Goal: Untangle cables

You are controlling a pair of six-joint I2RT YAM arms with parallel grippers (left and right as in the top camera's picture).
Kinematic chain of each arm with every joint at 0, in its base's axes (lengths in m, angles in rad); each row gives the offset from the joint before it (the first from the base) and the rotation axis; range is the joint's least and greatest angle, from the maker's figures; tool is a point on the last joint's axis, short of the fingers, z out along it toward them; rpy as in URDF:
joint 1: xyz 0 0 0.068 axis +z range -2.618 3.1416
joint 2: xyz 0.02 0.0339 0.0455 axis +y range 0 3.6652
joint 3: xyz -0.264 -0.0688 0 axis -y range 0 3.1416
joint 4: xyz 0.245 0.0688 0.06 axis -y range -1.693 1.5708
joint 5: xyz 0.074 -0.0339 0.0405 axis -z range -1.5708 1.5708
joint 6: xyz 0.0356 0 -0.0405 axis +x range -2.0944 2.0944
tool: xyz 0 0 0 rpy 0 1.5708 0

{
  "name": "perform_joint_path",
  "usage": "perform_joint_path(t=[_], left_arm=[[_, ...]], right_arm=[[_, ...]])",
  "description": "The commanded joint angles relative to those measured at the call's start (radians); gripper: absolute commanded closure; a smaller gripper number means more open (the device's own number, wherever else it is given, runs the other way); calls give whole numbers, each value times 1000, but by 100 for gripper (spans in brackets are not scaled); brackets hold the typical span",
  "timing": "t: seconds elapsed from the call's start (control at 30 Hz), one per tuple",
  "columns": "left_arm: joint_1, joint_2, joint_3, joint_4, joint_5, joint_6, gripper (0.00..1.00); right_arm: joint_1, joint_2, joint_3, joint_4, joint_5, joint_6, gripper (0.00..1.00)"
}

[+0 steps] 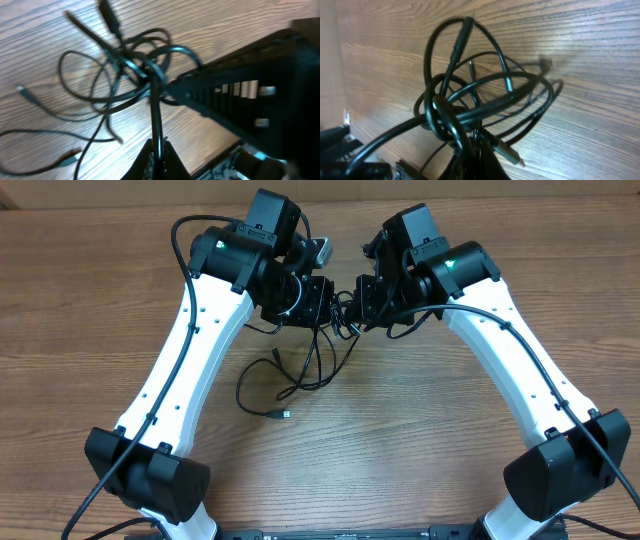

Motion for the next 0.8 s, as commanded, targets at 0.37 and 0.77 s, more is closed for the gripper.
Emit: perform_joint_path(t=[0.37, 0.77], left_arm=[[25, 3, 11, -174, -578, -234, 96], [27, 4, 11, -166, -578, -267, 96]], right_arm=[[-133, -3, 4, -18, 206, 196, 96], [-158, -3, 4, -47, 270, 238, 90]])
